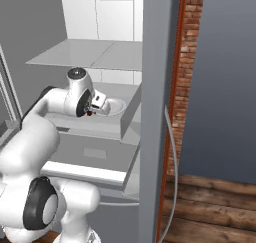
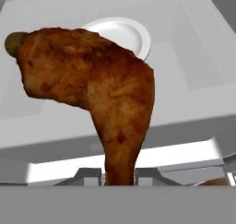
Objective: Retrieve the chicken drumstick from the fridge and place it on the cutting board.
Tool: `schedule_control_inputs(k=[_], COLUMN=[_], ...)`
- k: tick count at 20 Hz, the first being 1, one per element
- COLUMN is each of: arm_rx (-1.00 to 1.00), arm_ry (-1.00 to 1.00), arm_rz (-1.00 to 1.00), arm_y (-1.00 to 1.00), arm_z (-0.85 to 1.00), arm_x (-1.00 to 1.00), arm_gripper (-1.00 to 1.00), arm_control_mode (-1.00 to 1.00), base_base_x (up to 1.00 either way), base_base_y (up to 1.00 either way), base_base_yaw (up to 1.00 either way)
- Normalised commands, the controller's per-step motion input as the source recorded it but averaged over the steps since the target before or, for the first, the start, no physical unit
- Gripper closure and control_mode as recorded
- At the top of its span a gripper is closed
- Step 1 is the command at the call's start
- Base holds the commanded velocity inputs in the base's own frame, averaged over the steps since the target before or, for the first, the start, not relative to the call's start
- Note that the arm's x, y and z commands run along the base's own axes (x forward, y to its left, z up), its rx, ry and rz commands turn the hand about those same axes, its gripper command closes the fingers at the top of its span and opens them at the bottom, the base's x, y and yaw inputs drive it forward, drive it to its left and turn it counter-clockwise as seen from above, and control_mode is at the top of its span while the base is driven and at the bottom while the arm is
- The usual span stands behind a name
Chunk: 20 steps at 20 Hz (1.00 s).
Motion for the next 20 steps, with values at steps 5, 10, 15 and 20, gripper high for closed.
schedule_control_inputs(k=[5, 10, 15, 20], arm_rx=[0.0, -0.02, -0.05, -0.07], arm_ry=[0.02, 0.18, 0.33, 0.22], arm_rz=[0.0, 0.0, 0.0, 0.0], arm_y=[0.0, 0.0, 0.0, 0.0], arm_z=[0.57, 0.44, 0.13, 0.0], arm_x=[-0.89, -0.53, -0.24, -0.38], arm_gripper=[1.0, 1.0, 1.0, 1.0], arm_control_mode=[-1.0, -1.0, -1.0, -1.0], base_base_x=[0.0, 0.0, 0.0, 0.0], base_base_y=[0.0, 0.0, 0.0, 0.0], base_base_yaw=[0.0, 0.0, 0.0, 0.0])
